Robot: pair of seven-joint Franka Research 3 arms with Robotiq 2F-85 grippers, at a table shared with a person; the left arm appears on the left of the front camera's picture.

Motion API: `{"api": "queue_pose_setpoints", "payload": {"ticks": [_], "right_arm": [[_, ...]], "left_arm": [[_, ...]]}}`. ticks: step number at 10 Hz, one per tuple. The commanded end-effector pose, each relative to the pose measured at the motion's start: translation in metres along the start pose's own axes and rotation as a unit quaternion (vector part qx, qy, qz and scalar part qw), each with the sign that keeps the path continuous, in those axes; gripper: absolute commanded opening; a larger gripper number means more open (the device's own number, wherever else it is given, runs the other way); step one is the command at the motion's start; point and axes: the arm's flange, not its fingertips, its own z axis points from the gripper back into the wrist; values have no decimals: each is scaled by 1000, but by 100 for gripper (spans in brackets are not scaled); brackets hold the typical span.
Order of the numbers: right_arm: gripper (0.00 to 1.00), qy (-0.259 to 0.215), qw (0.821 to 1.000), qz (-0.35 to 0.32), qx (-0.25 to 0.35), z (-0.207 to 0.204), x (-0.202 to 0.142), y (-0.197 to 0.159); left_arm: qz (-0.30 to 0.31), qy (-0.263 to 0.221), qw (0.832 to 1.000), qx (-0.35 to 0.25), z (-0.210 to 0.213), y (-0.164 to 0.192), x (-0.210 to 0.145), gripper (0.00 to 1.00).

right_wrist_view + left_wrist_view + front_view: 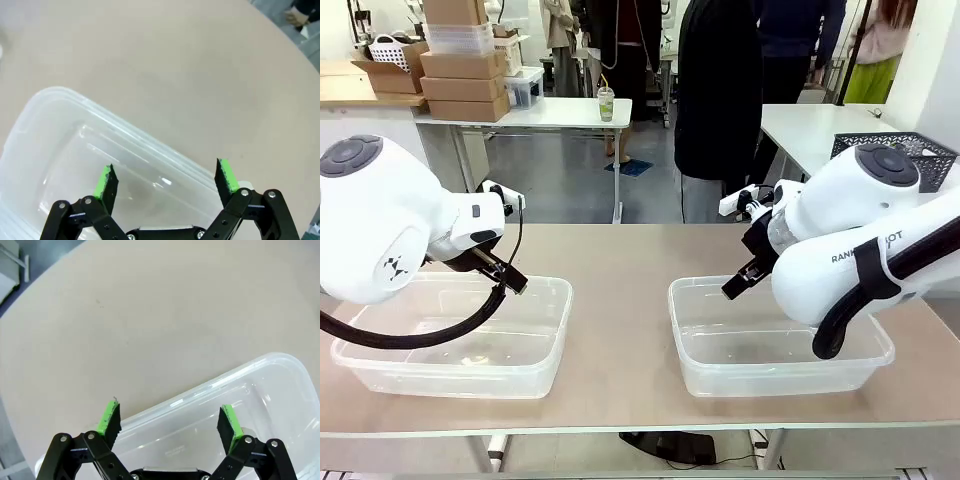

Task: Sort the waste into each basket.
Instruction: Pick up the Organizing box on the left side of the table and lift it.

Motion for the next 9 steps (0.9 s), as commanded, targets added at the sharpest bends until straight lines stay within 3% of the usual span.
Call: {"api": "queue_pose_setpoints", "payload": {"ticks": [1, 9], "right_arm": [[100, 0, 1000, 0, 0, 0, 0, 0], [100, 0, 1000, 0, 0, 0, 0, 0]], "left_arm": [[0, 0, 1000, 0, 0, 0, 0, 100], [0, 0, 1000, 0, 0, 0, 0, 100]]}}
